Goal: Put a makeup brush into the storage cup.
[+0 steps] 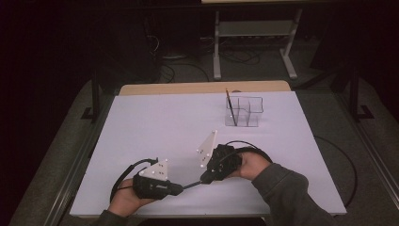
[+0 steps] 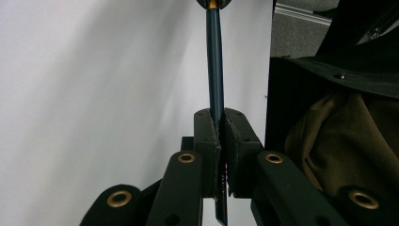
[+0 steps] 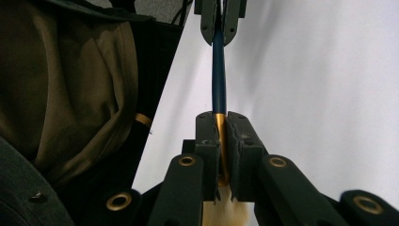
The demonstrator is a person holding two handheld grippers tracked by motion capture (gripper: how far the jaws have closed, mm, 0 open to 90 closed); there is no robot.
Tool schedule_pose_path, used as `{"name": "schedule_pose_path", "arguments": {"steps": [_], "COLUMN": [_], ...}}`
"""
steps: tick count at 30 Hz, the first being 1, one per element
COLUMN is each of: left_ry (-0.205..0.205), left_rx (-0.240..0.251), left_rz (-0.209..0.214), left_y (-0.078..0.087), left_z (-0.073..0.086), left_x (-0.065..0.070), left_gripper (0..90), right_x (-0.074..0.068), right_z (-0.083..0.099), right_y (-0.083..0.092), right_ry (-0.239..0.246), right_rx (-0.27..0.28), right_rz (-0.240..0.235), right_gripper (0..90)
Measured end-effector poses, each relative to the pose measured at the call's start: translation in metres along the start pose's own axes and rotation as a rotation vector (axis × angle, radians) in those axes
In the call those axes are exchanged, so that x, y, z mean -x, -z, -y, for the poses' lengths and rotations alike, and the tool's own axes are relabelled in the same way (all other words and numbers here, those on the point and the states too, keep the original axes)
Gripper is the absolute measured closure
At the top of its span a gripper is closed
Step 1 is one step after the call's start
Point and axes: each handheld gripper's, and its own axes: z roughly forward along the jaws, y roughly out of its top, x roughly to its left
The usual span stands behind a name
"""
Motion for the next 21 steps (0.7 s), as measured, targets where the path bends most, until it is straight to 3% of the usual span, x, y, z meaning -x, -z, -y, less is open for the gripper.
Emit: {"name": "schedule_pose_path", "arguments": {"steps": [4, 6, 7, 8, 11, 16, 21], "left_ry": [0.004, 0.005, 0.005, 0.005, 0.009, -0.005, -0.01], "left_rx": [0.023, 0.031, 0.032, 0.039, 0.05, 0.047, 0.047], "left_rz": [-0.01, -0.023, -0.026, -0.036, -0.051, -0.068, -0.071], "left_y": [0.002, 0.002, 0.003, 0.004, 0.006, 0.006, 0.006], "left_z": [0.001, 0.002, 0.002, 0.002, 0.002, 0.002, 0.002], "left_x": [-0.001, -0.002, -0.002, -0.002, -0.003, -0.004, -0.003], "left_gripper": [84.7, 84.7, 84.7, 84.7, 84.7, 84.7, 84.8], "right_x": [0.001, 0.002, 0.004, 0.006, 0.008, 0.011, 0.013], "right_z": [0.002, 0.004, 0.006, 0.007, 0.013, 0.018, 0.019], "right_y": [0.004, 0.008, 0.009, 0.01, 0.013, 0.013, 0.011], "right_ry": [-0.022, -0.044, -0.069, -0.069, -0.131, -0.156, -0.179], "right_rx": [0.039, 0.087, 0.102, 0.117, 0.14, 0.152, 0.138], "right_rz": [0.005, 0.04, 0.029, 0.033, 0.03, 0.024, -0.009], "right_gripper": [79.4, 65.3, 61.1, 59.5, 53.7, 56.4, 69.4]}}
